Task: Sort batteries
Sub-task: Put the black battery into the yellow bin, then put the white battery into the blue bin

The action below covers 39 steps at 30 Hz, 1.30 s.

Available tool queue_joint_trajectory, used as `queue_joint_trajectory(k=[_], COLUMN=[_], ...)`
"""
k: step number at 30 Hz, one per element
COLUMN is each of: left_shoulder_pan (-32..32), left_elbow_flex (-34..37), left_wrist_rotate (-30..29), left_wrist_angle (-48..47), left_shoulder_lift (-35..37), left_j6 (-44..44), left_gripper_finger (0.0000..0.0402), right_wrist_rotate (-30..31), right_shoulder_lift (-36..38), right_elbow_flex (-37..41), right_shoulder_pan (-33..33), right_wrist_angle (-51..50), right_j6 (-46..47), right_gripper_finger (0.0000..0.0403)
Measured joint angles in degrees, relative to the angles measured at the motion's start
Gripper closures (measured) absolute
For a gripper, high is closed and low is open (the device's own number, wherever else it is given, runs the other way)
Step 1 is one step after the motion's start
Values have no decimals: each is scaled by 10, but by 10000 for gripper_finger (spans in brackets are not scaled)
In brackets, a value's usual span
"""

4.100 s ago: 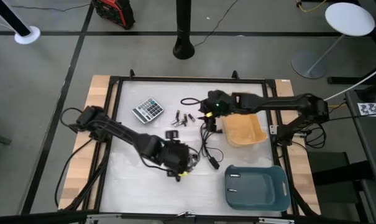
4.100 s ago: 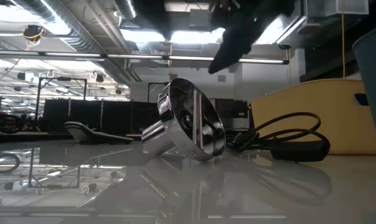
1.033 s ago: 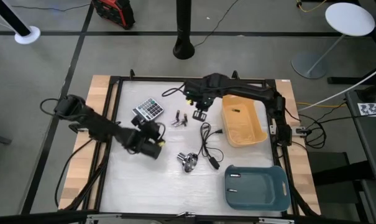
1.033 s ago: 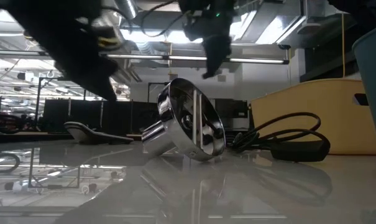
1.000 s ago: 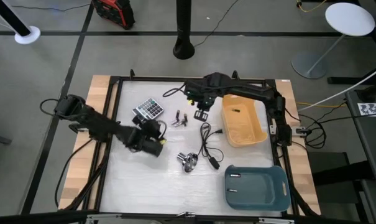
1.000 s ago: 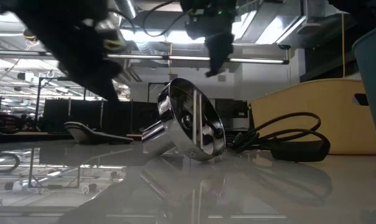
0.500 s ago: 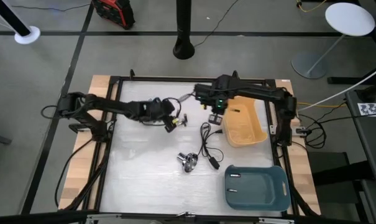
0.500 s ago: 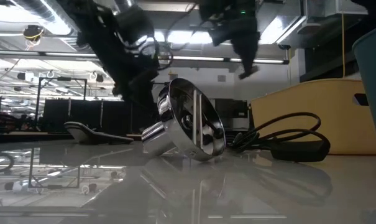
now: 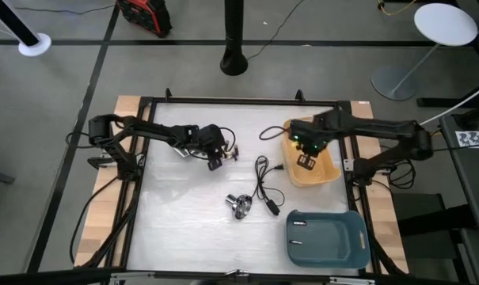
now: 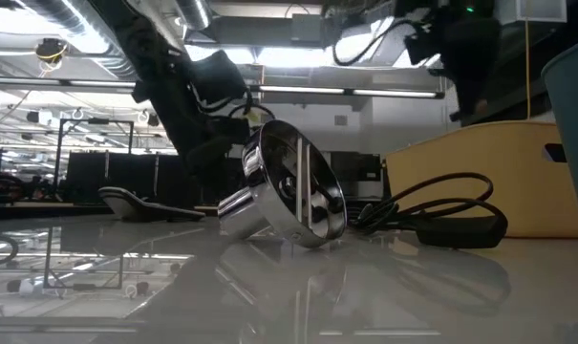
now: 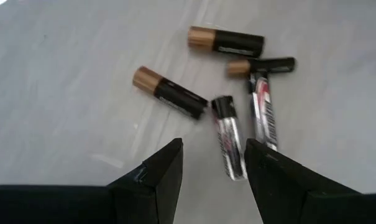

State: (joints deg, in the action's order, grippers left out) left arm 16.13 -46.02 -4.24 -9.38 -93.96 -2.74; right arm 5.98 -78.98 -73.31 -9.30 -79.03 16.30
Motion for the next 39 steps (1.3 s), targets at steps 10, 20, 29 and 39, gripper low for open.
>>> queue_joint_trajectory(k=[10, 20, 29, 39], left_shoulder_pan=[2, -8, -19, -17], left_elbow_flex=[0, 0, 0, 0], left_wrist_rotate=[-28, -21, -19, -23], left_wrist_angle=[27, 24, 22, 21], left_shoulder_lift=[-8, -8, -8, -8], left_j6=[2, -18, -18, -40], left_gripper_finger=[238, 238, 237, 195], right_wrist_rotate=[-9, -11, -5, 16], right_shoulder_lift=[57, 57, 57, 56], right_elbow_flex=[176, 230, 230, 230], right_shoulder_pan=[3, 3, 3, 3], right_wrist_angle=[141, 205, 221, 223], right_j6=[4, 0, -30, -32], right_gripper_finger=[357, 352, 347, 249])
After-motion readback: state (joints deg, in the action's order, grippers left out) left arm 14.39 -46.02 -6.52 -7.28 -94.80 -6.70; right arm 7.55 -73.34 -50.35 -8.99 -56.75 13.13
